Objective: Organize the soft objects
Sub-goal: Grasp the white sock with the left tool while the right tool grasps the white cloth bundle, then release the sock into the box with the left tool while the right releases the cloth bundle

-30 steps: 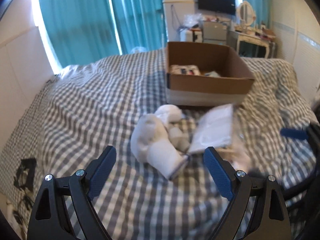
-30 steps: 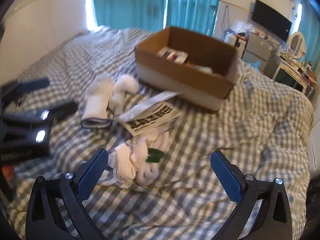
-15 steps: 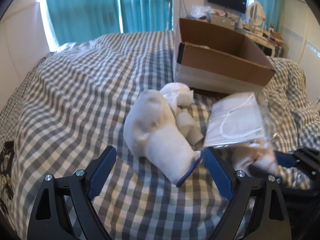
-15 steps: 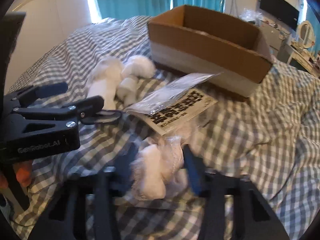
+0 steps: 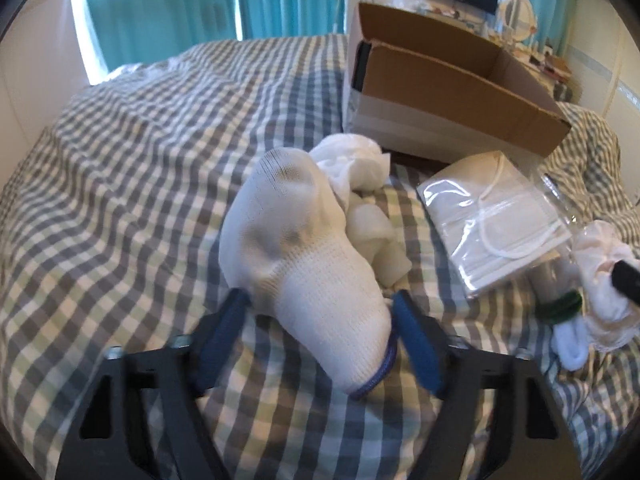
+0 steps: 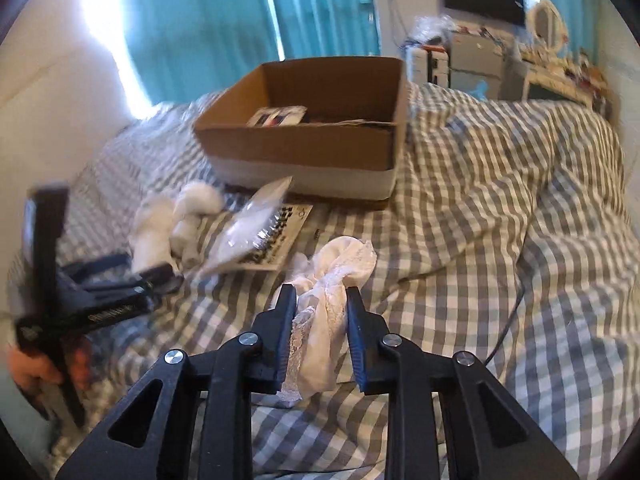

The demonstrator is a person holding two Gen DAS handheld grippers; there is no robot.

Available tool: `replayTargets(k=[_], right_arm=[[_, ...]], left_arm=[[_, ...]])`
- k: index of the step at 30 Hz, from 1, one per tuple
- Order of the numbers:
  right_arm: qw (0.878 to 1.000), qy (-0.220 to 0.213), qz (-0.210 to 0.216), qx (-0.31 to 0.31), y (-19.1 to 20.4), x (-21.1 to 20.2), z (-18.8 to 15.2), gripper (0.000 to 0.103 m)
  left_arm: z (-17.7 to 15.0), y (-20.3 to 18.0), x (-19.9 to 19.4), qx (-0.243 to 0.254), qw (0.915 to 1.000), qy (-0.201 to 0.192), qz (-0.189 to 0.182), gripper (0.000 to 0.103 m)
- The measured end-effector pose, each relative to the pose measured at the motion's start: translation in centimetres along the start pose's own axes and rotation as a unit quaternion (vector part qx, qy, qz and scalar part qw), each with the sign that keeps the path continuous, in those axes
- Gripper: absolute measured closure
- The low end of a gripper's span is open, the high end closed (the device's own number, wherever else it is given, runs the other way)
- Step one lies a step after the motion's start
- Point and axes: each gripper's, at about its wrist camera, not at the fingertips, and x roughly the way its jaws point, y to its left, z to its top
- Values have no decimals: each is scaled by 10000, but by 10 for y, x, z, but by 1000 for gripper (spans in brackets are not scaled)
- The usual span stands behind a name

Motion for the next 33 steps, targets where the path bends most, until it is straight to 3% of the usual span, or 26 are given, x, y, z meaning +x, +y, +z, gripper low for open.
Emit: replayTargets(k=[10,21,25,33], right_arm=[[9993,-288,39,247,-21,-25,1,79],[9974,-691,95,184,-15,-70,4,79],[9968,-783,170,49,-6,-82,9,79],[9930,-1065,357,-356,11,-106,49,79]], left_arm=[[-11,-6,-20,149,9992,-320,163,76],[-19,-21,-82,457,9959,-773,83,79],[-16,-29,-104,459,9947,-911,-125,79],[23,-53,-153,707,9871,-1390,-375,79]])
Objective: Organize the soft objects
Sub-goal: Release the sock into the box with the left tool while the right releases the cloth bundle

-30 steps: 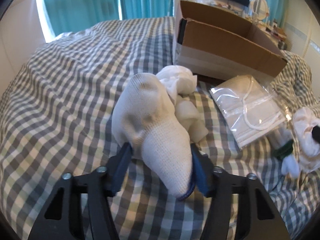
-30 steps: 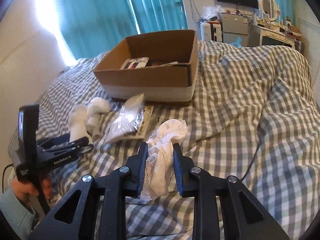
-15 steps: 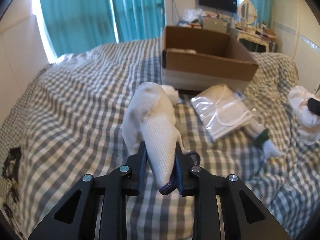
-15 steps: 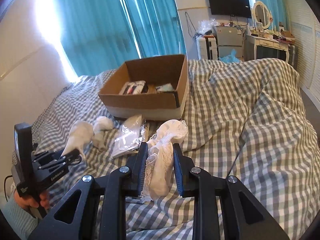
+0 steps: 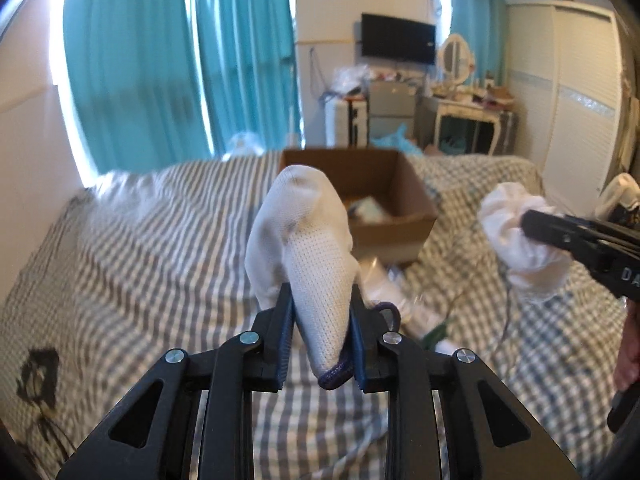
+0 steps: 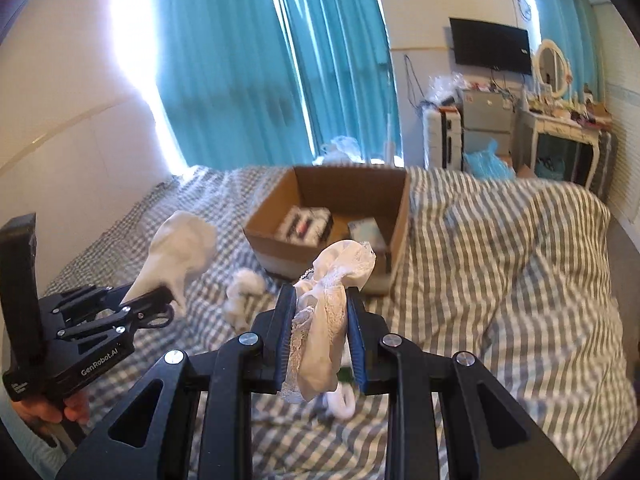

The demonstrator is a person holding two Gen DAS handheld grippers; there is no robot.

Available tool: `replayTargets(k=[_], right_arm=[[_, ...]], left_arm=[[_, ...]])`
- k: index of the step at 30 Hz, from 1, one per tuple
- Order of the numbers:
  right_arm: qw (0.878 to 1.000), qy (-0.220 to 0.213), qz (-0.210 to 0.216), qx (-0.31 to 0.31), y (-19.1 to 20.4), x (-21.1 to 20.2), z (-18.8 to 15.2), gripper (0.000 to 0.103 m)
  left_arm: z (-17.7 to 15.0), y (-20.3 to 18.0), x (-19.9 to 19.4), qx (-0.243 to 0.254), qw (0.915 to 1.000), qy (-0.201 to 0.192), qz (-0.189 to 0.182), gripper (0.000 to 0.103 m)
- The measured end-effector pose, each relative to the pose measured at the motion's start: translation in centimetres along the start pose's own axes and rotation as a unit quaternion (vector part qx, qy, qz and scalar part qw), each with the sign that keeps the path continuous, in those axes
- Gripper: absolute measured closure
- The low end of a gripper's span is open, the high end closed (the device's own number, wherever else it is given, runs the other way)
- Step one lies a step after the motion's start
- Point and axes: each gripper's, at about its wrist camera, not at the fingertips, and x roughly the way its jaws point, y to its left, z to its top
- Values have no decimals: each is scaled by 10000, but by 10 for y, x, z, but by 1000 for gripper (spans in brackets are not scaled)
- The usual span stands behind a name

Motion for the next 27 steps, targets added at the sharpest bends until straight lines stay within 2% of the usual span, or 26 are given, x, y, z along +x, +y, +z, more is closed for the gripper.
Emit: replayTargets(k=[4,8,13,20,23,25,27], right_arm=[[9996,-156,-16,-243,3,6,36,79],[9991,-170,37,-397,2,28,69,79],[9986,-168,-8,-497,-8,71,102,79],[9983,84,-48,-580,-27,144,118,79],[9982,185,-38,-574,-35,171,121,79],[9980,212,-62,-596,-41,182,121,79],[9981,246,-73,-564,-46,196,123,79]], left_arm=[[33,-5,5,51,9998,-175,-114,79],[57,-12,22,234,9993,-273,-81,79],[87,-16,73,142,9991,-194,-337,79],[97,-24,152,173,9969,106,-765,73],[96,-30,173,320,9969,99,-713,63],[94,-31,182,367,9979,44,-541,41],[92,-29,189,362,9983,31,-446,36]])
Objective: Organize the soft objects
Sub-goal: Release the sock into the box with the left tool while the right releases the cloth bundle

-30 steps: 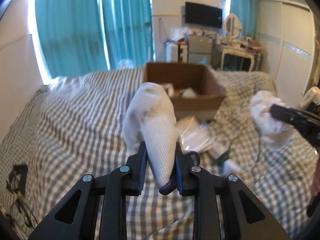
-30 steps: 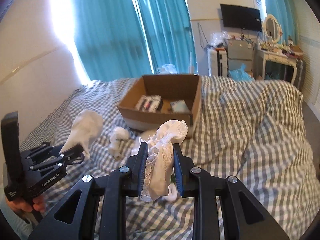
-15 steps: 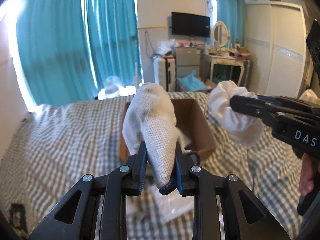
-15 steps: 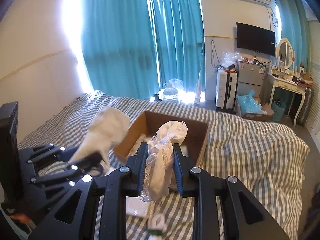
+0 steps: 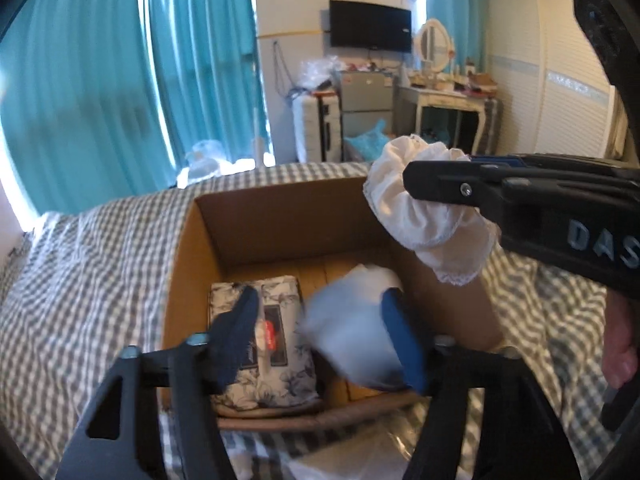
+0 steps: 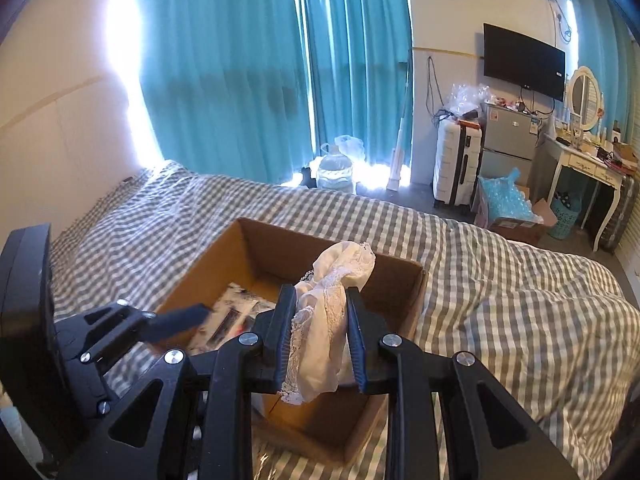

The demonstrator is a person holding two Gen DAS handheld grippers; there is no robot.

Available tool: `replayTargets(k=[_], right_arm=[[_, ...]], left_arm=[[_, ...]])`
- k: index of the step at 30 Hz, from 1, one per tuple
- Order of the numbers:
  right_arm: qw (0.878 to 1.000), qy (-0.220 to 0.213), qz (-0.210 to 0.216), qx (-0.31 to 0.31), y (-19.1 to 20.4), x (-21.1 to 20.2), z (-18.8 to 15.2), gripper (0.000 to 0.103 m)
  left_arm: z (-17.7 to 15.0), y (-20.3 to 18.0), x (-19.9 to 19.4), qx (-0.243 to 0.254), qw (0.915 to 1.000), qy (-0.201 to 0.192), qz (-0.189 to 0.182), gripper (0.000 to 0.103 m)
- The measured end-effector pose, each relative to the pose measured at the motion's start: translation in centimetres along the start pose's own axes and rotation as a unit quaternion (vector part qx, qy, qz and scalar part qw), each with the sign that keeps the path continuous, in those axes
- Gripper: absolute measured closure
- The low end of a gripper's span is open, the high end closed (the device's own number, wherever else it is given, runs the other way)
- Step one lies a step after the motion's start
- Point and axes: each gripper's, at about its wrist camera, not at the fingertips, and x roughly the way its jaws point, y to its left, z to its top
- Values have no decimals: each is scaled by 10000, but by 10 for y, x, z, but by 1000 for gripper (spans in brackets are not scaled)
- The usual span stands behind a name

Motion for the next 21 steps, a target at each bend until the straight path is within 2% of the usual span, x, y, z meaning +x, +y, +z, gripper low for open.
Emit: replayTargets(k=[4,5,6,7,8,10,14,18,21], right_arm=[[9999,72,-52,132,-13,15,-4,78],[9998,77,-118,162,-15,16,-6,65],[9996,61,-201,161,-14,17,-7,34],[9996,48,-241,156,-14,16,-6,19],[9996,-38,-242,152,-14,10,-8,10],[9996,-105,-221,139,-13,1,-8,10],[9990,-174,-386,120,-13,-35,-3,10],[9982,-249,-531,120,-7,-83,-2,10],[9974,-246,-673,-1,3,-118,-5,10]], left_arm=[[-5,9,-1,-109,9999,9,-10,36],[-5,10,-1,-134,9999,4,16,36],[-5,13,-5,-184,9998,-1,23,35],[-5,15,-9,-228,9997,-33,36,34],[-5,18,-14,-270,9996,-78,80,32],[-3,18,-26,-289,9993,-140,205,24],[-2,20,-63,-273,9982,-344,406,23],[-2,18,-115,-277,9967,-533,550,14],[-2,20,-155,-402,9955,-608,611,14]])
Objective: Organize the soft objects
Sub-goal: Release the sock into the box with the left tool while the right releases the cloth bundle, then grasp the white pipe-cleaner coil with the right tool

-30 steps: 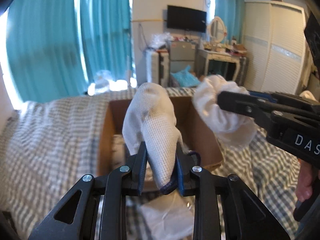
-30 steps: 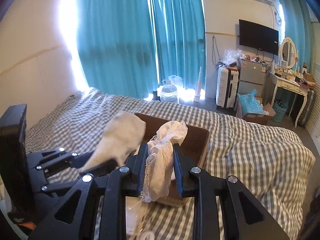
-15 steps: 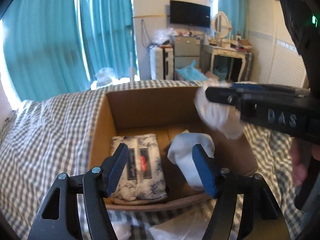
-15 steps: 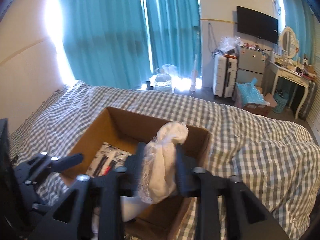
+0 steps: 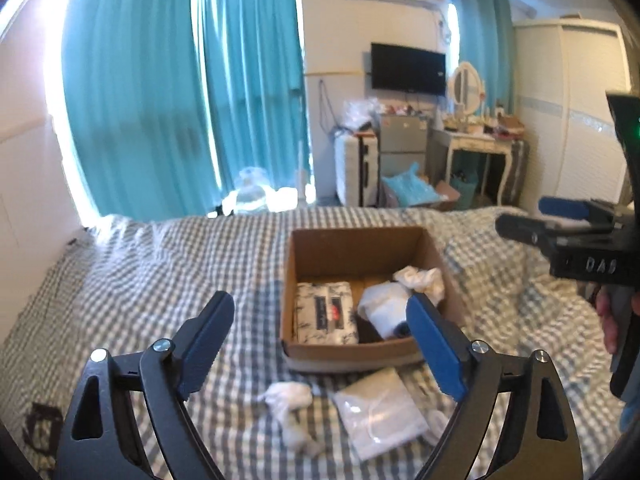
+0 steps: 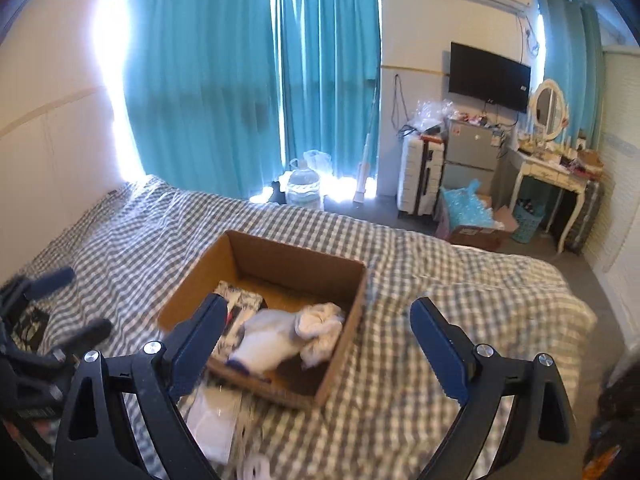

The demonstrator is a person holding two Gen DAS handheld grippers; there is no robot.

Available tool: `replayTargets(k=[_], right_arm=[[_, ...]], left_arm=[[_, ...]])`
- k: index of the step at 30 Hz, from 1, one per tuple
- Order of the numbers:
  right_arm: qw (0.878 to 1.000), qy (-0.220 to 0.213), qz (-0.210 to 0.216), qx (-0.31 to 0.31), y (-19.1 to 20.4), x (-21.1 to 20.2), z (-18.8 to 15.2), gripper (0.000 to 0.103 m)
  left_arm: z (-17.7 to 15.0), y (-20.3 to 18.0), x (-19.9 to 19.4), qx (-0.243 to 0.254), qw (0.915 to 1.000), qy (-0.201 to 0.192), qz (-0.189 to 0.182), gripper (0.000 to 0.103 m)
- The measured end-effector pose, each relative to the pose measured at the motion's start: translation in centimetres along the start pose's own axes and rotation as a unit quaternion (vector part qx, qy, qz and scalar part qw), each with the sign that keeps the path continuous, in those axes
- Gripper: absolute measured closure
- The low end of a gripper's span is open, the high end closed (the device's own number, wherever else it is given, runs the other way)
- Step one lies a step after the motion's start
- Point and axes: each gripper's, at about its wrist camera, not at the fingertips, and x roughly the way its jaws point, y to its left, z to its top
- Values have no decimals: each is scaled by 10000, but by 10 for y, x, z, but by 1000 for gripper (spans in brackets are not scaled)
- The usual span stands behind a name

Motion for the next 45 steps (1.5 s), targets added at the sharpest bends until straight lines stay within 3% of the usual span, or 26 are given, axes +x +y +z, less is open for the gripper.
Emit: replayTargets(k=[8,14,21,22,24,30,34,37,38,45], right_arm=[[9997,225,-7,-115,20,-83,-11,10],[9989,320,261,-206,43,-105,-50,10],[9929,1100,381,-231,61,-40,-129,11],[9910,1261,392,-237,61,-26,-142,13],[9874,1505,438,-217,62,-4,-160,26],[9785,1980,569,-123,68,43,-204,34],[9759,2105,513,-257,74,56,-213,44],[9746,2170,530,-177,73,66,-216,62],[9744,2185,503,-167,72,65,-216,72],[9864,1603,319,-145,52,28,-188,74]], left_arm=[[3,0,-90,195,9992,-282,-202,14],[-20,-8,-113,235,9993,-212,-223,14],[-89,-13,-59,12,9987,439,-250,14],[-101,-13,-47,-19,9986,492,-195,14],[-124,-12,-23,-157,9978,651,35,14],[-172,-6,22,-504,9924,1120,84,14],[-179,-5,31,-573,9900,1285,125,14],[-182,-7,31,-572,9892,1348,107,14],[-183,-9,31,-546,9890,1370,112,14],[-171,-33,26,-40,9910,1337,-108,14]])
